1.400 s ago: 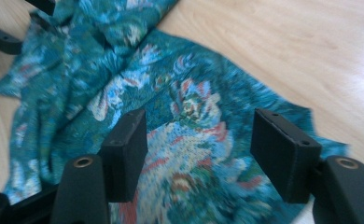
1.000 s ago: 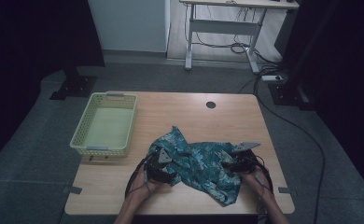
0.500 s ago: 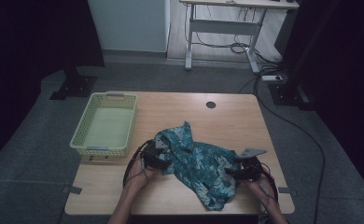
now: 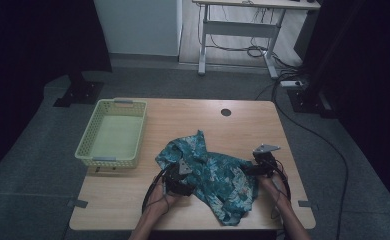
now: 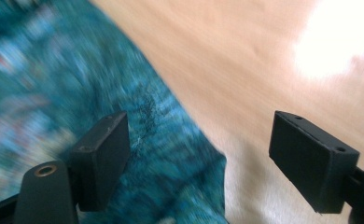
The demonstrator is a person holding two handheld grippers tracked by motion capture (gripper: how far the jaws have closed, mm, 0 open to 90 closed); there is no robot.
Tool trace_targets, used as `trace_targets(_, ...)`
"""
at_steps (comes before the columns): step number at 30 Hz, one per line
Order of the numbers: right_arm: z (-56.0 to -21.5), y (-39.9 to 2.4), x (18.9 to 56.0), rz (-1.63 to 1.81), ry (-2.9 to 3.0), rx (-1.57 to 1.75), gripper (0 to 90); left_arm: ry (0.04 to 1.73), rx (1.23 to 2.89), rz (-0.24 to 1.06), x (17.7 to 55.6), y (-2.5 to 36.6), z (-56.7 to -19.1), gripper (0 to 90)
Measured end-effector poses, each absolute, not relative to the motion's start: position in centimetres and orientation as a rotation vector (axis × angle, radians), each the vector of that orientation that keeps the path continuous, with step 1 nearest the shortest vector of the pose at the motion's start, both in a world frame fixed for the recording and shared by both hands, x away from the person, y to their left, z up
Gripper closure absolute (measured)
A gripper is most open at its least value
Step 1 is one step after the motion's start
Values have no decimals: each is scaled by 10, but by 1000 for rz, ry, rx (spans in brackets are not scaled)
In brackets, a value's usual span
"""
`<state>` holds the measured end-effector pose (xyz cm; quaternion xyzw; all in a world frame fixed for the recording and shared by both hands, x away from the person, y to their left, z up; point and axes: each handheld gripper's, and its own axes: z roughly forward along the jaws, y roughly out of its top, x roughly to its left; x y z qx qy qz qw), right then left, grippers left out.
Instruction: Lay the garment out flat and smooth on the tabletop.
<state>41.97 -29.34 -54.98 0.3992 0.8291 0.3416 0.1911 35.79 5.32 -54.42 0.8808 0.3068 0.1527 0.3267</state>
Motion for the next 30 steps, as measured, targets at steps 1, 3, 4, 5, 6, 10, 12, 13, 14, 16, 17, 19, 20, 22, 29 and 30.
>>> trace_targets(1, -553, -295, 419, 973, 2324, 1129, 198, 805, 2309, 401, 358, 53, -544, 231)
trace_targets(3, -553, -299, 416, 989, 2324, 1178, 210, 813, 2315, 410, 360, 54, -543, 228)
trace_targets(4, -552, -300, 414, 973, 2328, 1180, 217, 821, 2317, 416, 361, 55, -543, 227)
trace_targets(5, -551, -300, 409, 957, 2334, 1167, 226, 828, 2319, 420, 362, 57, -543, 227)
trace_targets(6, -550, -300, 405, 944, 2346, 1151, 228, 835, 2320, 425, 364, 59, -542, 228)
trace_targets(10, -550, -299, 381, 964, 2385, 1113, 239, 895, 2315, 442, 377, 70, -541, 228)
trace_targets(12, -552, -297, 369, 1001, 2408, 1095, 244, 943, 2295, 444, 385, 77, -541, 227)
trace_targets(13, -552, -296, 364, 1014, 2420, 1083, 242, 960, 2286, 438, 389, 80, -542, 226)
trace_targets(14, -552, -294, 359, 1018, 2431, 1069, 242, 974, 2281, 432, 392, 81, -542, 226)
trace_targets(16, -552, -288, 353, 1017, 2453, 1042, 248, 985, 2280, 440, 396, 83, -541, 227)
trace_targets(17, -551, -286, 351, 1014, 2465, 1036, 262, 985, 2282, 448, 397, 82, -541, 228)
trace_targets(19, -549, -282, 349, 1000, 2493, 1026, 293, 976, 2295, 470, 396, 81, -540, 228)
trace_targets(20, -547, -281, 350, 997, 2506, 1030, 293, 973, 2302, 479, 395, 81, -539, 228)
trace_targets(22, -543, -282, 351, 1018, 2497, 1034, 293, 984, 2295, 492, 390, 82, -538, 228)
trace_targets(29, -525, -282, 378, 1069, 2416, 1038, 264, 998, 2175, 441, 368, 83, -537, 229)
trace_targets(30, -525, -280, 385, 1075, 2413, 1039, 263, 987, 2198, 445, 366, 80, -539, 227)
